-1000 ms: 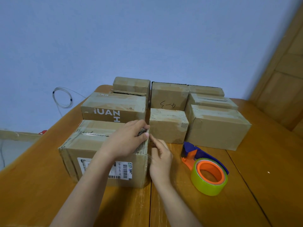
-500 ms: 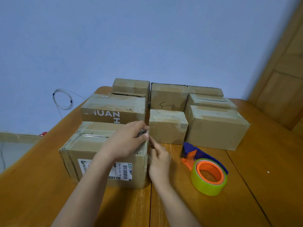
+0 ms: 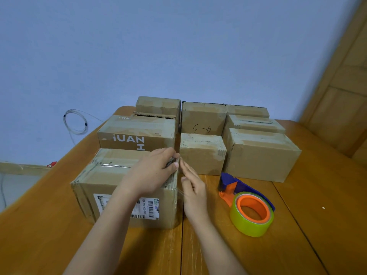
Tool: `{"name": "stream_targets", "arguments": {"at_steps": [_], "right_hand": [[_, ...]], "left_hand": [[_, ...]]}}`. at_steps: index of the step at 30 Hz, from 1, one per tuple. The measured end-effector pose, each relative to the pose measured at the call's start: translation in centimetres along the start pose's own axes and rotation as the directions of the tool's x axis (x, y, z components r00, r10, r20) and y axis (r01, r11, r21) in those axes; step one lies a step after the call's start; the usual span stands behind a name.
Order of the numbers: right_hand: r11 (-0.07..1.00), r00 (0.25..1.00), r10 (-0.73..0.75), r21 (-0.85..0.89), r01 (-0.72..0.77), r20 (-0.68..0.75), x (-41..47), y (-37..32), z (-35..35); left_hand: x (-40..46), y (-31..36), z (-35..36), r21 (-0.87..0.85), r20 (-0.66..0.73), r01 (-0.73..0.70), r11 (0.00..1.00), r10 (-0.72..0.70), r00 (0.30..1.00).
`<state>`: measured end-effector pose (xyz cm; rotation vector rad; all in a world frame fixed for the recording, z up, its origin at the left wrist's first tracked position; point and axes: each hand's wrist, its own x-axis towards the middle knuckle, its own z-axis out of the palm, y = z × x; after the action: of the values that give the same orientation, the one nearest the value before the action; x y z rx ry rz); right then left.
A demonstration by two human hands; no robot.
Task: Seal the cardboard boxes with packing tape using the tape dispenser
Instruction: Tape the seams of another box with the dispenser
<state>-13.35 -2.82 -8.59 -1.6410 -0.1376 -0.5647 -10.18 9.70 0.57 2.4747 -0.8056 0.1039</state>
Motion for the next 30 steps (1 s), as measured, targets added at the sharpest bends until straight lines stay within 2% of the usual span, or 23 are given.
{"name": "stream_targets", "arguments": {"at_steps": [5,12,16,26,30], "right_hand": [[0.987,0.992,-0.129,-0.095,0.129,0.006,-0.2,0.7,-0.4],[0.924,0.913,-0.381,-0.098,0.370,-0.144,-1.7,-0.3,-0.5],[0.918,0.907,-0.397,-0.076,0.390,-0.144,-2.9,-0.8,-0.3],[0.881,0.880,-0.457,-0.201,0.429,-0.127,-3.3,-1.2,-0.3],[0.911,0.906,-0.400,-0.163,0.378,-0.138,-3.2,-1.1,0.0]], "left_hand": [[0.1,0.1,0.0,0.021,0.004,-0.005,1.000,0.005,1.000],[0.1,0.0,0.0,0.013,0.006,-0.009,1.000,0.009,1.000],[0.1,0.0,-0.1,0.018,0.005,-0.008,1.000,0.008,1.000],[0.0,0.0,-0.1,0.008,0.008,-0.010,1.000,0.010,1.000],[0.0,0.0,-0.1,0.019,0.010,-0.010,1.000,0.009,1.000]]}}
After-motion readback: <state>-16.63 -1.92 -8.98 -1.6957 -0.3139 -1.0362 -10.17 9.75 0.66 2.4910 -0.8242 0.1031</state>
